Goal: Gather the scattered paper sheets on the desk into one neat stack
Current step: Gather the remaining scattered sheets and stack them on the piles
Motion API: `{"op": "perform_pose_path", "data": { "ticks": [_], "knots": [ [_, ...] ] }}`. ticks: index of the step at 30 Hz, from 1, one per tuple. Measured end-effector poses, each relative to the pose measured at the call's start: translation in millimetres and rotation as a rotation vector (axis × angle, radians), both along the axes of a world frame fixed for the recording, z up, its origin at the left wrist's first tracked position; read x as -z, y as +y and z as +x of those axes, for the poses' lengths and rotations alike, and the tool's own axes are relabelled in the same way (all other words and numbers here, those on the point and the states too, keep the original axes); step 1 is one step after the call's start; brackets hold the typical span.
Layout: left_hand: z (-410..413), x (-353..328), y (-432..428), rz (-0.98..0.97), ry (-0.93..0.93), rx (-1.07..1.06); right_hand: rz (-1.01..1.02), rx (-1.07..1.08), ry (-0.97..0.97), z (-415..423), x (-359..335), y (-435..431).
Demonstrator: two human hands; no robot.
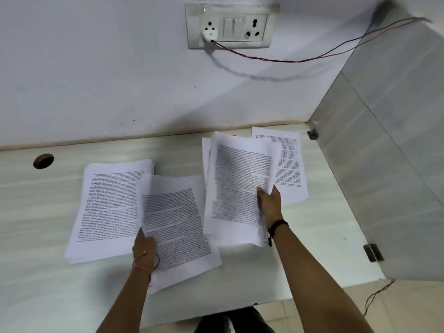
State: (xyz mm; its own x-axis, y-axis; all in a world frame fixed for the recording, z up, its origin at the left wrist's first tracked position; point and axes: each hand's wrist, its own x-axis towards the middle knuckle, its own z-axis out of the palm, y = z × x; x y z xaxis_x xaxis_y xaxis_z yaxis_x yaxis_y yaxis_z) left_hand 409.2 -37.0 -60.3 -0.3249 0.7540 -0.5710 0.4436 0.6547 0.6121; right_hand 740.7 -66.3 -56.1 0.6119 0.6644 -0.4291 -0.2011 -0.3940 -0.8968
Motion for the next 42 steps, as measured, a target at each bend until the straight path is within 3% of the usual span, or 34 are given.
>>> {"op": "perform_pose_path", "data": {
  "ticks": [5, 8, 11, 16, 22, 27, 32, 36, 42],
  "knots": [
    [41, -4, 19, -0.113, -0.313, 0.176, -0.137, -0.153, -0.185, -18, -27, -3],
    [60, -6, 21, -0.138, -0.496, 0.094, -0.247, -0.263, -0.225, -34, -11, -5],
    [75, -3, 22, -0.156, -0.551, 0.035, -0.247, -0.315, -0.392, -44, 6, -8],
    [80, 29, 32, -0.095, -0.508, 0.096, -0.246, -0.606, -0.558, -49, 15, -12],
    [97, 24, 45, -0.058, -0.319, 0.270, -0.131, -0.667, -0.614, -19, 21, 9],
    [110, 14, 57, 0.056, -0.147, 0.104, -0.229, -0.252, -0.793, 29, 14, 29],
    [115, 23, 83, 0.124, -0.175, 0.018, -0.535, 0.025, -0.682, 92, 25, 42],
    [129, 27, 96, 0.104, -0.179, -0.002, -0.645, 0.009, -0.676, 125, 27, 50],
    [147, 36, 100, 0.089, -0.103, -0.025, -0.629, -0.286, -0.769, 122, 26, 66]
  ]
}}
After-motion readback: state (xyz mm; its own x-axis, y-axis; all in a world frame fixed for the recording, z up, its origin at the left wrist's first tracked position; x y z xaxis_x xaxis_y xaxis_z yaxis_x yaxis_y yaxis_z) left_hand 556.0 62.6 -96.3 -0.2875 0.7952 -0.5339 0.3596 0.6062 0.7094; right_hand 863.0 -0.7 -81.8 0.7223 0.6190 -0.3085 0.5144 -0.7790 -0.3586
